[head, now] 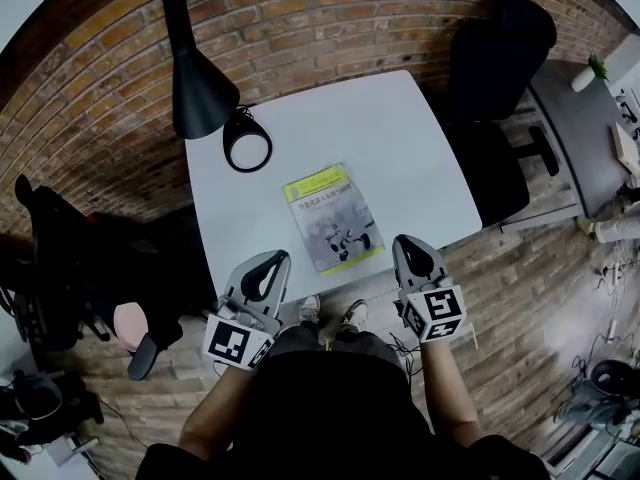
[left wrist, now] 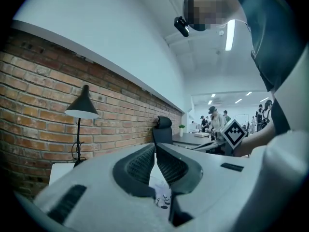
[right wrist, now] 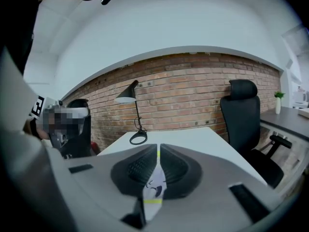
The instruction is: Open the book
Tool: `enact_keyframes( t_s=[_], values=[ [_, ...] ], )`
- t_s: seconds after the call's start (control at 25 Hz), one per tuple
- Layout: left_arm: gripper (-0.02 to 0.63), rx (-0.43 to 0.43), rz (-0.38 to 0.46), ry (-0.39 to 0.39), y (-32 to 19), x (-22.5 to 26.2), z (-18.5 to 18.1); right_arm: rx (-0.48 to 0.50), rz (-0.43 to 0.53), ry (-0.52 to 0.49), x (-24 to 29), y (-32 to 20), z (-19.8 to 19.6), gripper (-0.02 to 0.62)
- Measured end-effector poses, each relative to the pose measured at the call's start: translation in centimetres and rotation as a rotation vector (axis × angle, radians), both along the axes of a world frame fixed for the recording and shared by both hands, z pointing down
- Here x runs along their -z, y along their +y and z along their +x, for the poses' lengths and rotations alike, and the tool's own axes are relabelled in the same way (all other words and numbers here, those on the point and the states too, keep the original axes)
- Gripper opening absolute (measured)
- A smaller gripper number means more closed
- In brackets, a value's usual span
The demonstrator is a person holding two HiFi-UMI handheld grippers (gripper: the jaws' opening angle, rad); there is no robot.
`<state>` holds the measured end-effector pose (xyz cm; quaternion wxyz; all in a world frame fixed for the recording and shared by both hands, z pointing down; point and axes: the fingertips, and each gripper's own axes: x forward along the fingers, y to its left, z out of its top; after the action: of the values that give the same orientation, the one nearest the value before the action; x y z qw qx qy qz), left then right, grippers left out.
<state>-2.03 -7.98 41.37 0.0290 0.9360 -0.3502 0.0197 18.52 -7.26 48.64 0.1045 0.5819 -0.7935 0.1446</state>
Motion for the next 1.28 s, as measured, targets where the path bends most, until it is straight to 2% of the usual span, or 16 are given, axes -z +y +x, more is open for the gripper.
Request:
enact_keyframes(
  t_s=[0.12,0.2,0.68,0.92,1.28],
  values=[
    [0.032,0.014,-0.014,-0.01,0.1,-0.5,-0.2,0.018,-0.039,0.0,-2.1,-1.3,0.1,0.029],
    [0.032,0.028,-0.022,-0.019,0.4,-0.9,-0.6,0.027,-0.068,0.008,-3.6,-2.0,0.0,0.063],
    [0.032,0.157,-0.082,-0.057,2.3,-2.2,-4.0,0.065,-0.3,0.052,-15.3,-4.9,0.0,0.106],
    [0.032,0.201,-0.097,-0.074,2.9,-2.7,-4.7,0.086,-0.356,0.023,-17.8,-5.8,-0.1,0.14],
    [0.032,0.239,-0.114,-0.08,3.4,-3.3,-5.5,0.074,-0.443,-0.004,-20.1,-5.9,-0.9,0.146]
  ],
)
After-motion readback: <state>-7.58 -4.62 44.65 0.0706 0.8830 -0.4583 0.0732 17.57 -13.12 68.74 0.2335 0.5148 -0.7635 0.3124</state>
